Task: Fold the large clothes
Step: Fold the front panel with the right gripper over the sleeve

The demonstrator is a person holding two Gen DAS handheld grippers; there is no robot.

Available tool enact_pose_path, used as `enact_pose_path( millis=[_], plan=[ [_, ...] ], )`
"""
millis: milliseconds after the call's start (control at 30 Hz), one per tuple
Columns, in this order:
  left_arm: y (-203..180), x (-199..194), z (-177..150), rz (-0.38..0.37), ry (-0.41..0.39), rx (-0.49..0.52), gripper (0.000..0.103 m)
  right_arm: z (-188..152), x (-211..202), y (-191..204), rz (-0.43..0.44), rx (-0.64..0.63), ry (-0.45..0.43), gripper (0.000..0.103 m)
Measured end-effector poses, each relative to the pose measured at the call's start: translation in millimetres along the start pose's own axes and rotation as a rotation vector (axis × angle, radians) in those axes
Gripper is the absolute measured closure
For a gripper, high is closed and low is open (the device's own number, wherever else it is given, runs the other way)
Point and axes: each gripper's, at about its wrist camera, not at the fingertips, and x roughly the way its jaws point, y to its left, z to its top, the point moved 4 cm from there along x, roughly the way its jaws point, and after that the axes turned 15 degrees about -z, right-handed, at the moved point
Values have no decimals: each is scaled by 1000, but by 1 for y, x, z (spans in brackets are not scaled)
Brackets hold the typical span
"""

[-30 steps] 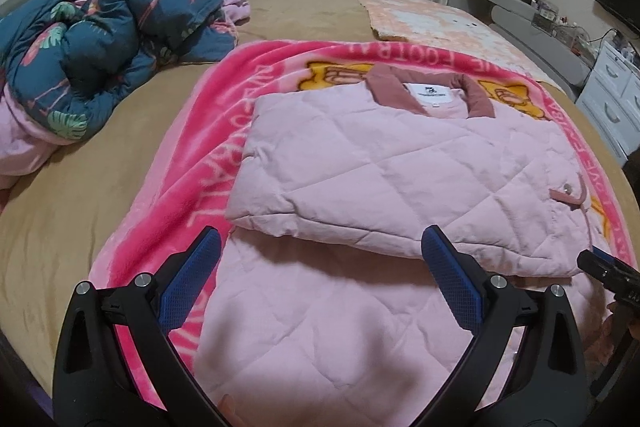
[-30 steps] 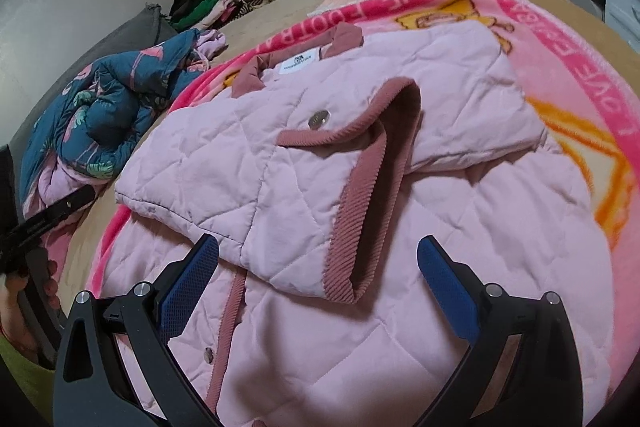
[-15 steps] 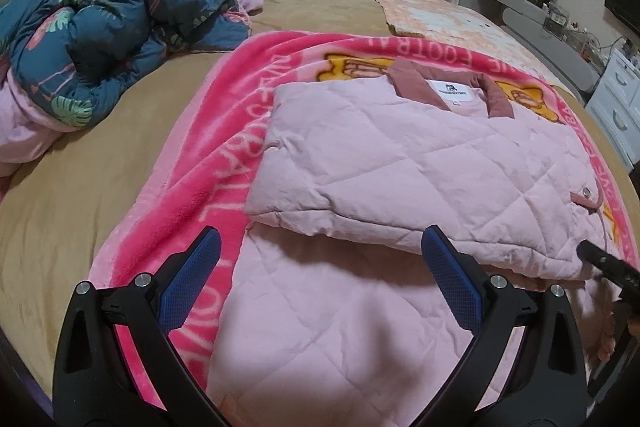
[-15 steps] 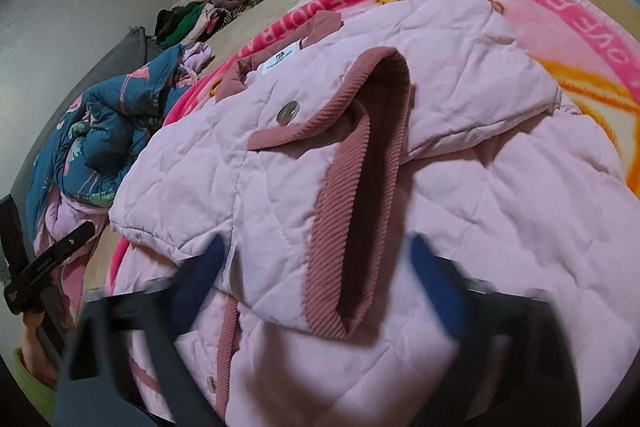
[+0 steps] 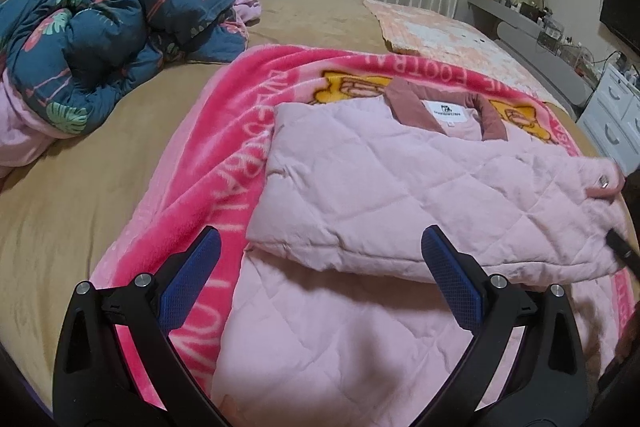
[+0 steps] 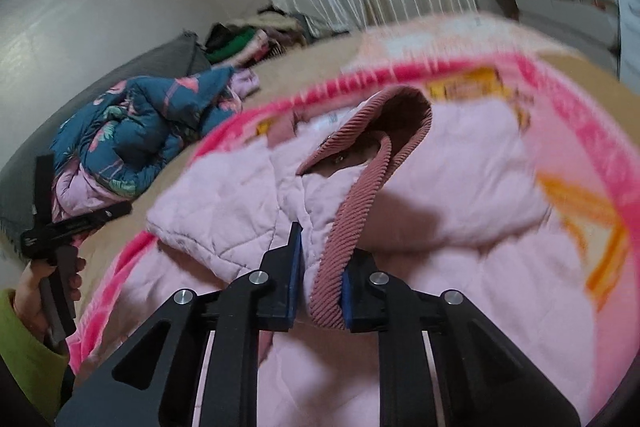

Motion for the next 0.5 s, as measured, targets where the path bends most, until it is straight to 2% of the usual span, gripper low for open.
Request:
enact_pose_path(
  millis=[233, 500],
  plan=[
    [-9, 2, 12, -23, -14, 22, 9, 50, -16, 8, -51, -126, -98, 89],
    [-25, 16, 23, -50, -10, 59, 9, 80, -7, -1, -126, -174, -133, 89]
  ],
)
